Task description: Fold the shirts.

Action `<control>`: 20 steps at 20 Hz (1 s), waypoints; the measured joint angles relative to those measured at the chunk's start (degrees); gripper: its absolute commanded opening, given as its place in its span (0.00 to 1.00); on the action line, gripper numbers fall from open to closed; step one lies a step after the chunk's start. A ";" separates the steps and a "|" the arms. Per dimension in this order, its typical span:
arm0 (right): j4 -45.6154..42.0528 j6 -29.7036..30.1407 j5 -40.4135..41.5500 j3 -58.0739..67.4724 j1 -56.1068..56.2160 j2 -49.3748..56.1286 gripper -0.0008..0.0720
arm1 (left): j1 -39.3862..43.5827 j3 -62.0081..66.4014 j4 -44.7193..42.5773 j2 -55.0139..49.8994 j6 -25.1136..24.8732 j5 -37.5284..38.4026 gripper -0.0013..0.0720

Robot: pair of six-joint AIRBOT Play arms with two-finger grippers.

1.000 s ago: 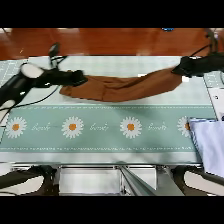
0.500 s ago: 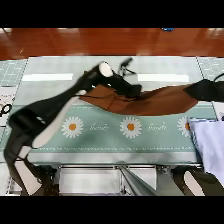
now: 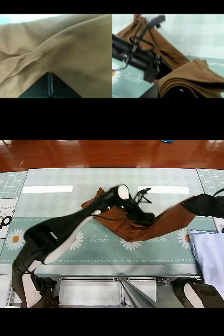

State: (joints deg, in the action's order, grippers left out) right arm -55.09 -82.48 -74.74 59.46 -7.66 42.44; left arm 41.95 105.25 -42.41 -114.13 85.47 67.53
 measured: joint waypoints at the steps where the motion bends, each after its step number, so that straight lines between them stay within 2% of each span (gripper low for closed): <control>1: 0.96 0.04 1.14 -0.07 1.64 1.07 0.05 | -2.40 -0.46 -0.20 1.77 -0.15 0.28 0.04; 3: 3.13 0.04 4.90 0.07 6.16 4.28 0.05 | -7.91 -2.82 -0.46 7.32 -1.07 1.84 0.04; 6: 6.16 0.02 12.09 2.14 13.64 11.80 0.05 | -17.51 -10.56 -5.22 18.88 -1.88 2.54 0.04; 8: 7.45 -0.02 16.15 5.84 18.56 19.02 0.05 | -24.98 -18.60 -9.14 28.79 -2.89 2.78 0.04; 13: 11.52 0.22 22.58 19.56 27.17 40.02 0.05 | -41.57 -39.93 -12.70 52.06 -5.03 0.74 0.04; 16: 15.74 0.79 24.72 27.39 30.01 51.60 0.05 | -47.23 -50.95 -13.57 62.12 -5.51 -0.15 0.04; 19: 18.73 0.61 25.64 34.32 31.65 60.46 0.05 | -49.46 -58.69 -13.75 67.25 -5.60 -0.72 0.04; 20: 19.54 0.35 25.88 35.93 32.06 62.51 0.10 | -49.86 -60.63 -13.73 68.13 -5.70 -0.87 0.04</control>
State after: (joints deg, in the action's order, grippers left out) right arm -35.55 -82.13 -48.86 95.39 24.40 104.95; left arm -7.90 44.62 -56.14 -46.00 79.77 66.65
